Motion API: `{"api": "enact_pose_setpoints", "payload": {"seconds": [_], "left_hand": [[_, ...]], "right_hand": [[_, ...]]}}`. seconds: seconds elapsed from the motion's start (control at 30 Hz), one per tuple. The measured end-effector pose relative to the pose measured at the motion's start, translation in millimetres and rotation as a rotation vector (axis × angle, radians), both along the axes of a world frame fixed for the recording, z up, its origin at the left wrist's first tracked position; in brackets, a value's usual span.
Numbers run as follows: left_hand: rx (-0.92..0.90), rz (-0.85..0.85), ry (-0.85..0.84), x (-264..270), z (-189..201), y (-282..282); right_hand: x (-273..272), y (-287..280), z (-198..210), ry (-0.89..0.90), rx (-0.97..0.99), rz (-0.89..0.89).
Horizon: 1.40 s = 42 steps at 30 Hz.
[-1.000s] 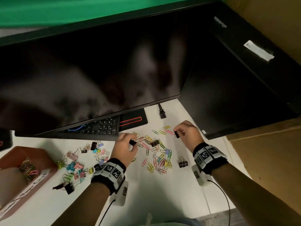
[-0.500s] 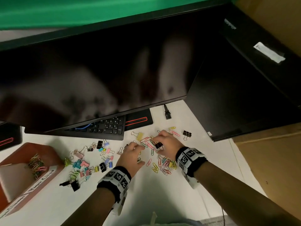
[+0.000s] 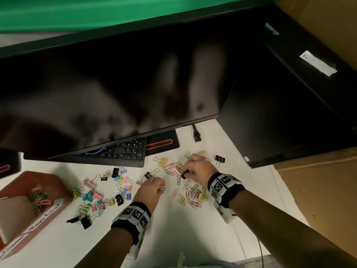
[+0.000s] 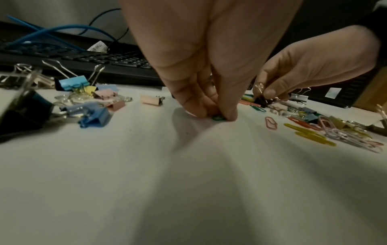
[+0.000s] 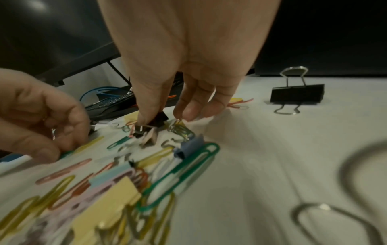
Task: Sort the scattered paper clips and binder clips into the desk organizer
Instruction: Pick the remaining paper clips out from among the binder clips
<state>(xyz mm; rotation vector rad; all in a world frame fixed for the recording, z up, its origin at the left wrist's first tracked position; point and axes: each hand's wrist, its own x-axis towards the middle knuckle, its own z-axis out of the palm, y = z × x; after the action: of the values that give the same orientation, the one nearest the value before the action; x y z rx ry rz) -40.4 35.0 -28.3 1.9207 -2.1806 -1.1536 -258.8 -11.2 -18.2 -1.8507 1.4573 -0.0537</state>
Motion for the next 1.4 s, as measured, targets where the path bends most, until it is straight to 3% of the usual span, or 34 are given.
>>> {"api": "enact_pose_setpoints", "payload": {"seconds": [0.2, 0.33, 0.43, 0.57, 0.7, 0.83, 1.2, 1.3, 1.4], "left_hand": [[-0.026, -0.079, 0.042, 3.8, -3.2, 0.3], [-0.050, -0.065, 0.095, -4.0, -3.9, -1.5], [-0.093, -0.047, 0.081, -14.8, -3.1, 1.2], [-0.074, -0.042, 0.011, -26.2, 0.0, 8.4], [-0.061, 0.039, 0.052, -28.9, -2.4, 9.8], [-0.065, 0.014, 0.072, -23.2, -3.3, 2.7], [0.019, 0.107, 0.197, -8.8, -3.0, -8.7], [-0.015, 0.106, 0.147, -0.8, -2.8, -6.1], [-0.003, 0.082, 0.050, 4.3, -3.1, -0.7]], "right_hand": [[-26.5, -2.4, 7.9, -0.090, -0.034, -0.134], [-58.0, -1.5, 7.9, 0.087, -0.097, -0.219], [-59.5, 1.6, 10.5, 0.112, -0.131, -0.247], [-35.1, 2.3, 20.0, 0.065, -0.112, -0.164], [-14.4, -4.2, 16.8, 0.258, -0.060, 0.024], [-10.0, -8.7, 9.5, 0.359, -0.037, 0.055], [-9.4, -1.0, -0.6, 0.133, -0.014, 0.043], [-15.5, 2.5, 1.9, 0.041, -0.023, -0.058], [-21.6, 8.7, 1.7, 0.062, 0.026, -0.143]]}}
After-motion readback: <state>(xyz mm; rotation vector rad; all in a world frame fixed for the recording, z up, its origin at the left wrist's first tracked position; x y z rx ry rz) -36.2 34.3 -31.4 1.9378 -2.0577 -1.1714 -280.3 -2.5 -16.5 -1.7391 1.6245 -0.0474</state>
